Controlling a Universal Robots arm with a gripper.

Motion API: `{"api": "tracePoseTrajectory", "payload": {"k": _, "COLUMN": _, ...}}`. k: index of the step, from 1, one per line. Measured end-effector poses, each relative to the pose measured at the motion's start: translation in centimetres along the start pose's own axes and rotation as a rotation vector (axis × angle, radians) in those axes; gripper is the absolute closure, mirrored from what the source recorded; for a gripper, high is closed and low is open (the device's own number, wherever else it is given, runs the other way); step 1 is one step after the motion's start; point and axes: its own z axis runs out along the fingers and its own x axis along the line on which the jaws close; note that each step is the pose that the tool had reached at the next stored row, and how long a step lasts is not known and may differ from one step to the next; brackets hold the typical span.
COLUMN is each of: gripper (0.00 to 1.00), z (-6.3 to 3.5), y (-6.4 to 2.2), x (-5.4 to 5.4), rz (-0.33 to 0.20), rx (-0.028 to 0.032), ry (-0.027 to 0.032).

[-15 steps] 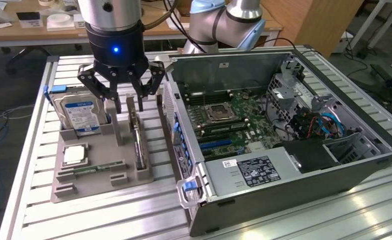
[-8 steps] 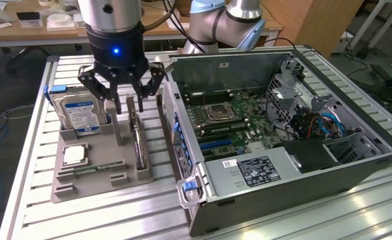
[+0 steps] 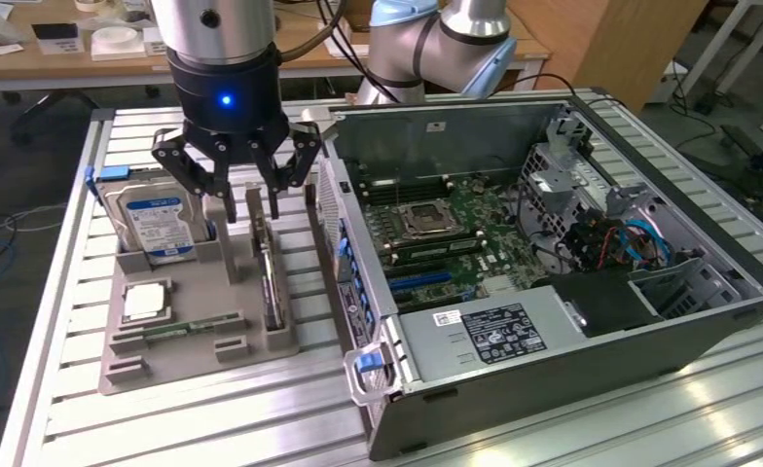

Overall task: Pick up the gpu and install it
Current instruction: 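Pick up the gpu and move the gpu toward the slot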

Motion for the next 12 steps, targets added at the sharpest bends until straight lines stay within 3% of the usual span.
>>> {"api": "tracePoseTrajectory", "payload": {"k": 12, "gripper": 0.53, "z": 0.0, "y": 0.0, "x": 0.0, "rz": 0.0, "rx": 0.0, "ry": 0.0}}
